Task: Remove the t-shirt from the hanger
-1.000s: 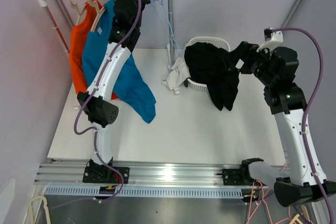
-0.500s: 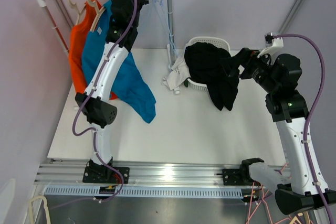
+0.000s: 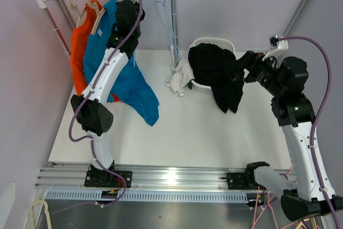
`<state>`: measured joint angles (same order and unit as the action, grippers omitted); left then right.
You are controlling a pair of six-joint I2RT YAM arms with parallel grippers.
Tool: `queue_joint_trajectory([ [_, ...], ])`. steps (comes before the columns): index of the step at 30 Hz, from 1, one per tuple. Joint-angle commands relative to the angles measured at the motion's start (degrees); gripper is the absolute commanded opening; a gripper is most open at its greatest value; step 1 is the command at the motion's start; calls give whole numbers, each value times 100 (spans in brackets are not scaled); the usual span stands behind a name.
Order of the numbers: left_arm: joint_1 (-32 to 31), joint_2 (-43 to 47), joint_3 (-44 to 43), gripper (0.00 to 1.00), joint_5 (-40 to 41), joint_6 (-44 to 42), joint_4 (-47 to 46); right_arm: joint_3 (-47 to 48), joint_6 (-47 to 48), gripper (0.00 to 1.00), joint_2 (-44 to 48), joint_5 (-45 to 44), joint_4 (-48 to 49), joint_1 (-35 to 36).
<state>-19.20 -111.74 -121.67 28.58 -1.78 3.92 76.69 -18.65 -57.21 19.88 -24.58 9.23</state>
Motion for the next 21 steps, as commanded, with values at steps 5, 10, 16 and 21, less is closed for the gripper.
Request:
queue_joint_trajectory([
  [5,162,-260,-569,1,-220,107,794,-4,-33,99,123,78,181,-18],
  [10,154,3,-209,0,-1167,371,690,-31,-59,100,87,95,234,-18],
  [16,145,-40,-480,1,-1934,661,1005,-57,-77,99,166,69,252,-18],
  [21,-4,-198,-718,1,-2215,670,1216,-118,-77,100,210,69,225,-9],
])
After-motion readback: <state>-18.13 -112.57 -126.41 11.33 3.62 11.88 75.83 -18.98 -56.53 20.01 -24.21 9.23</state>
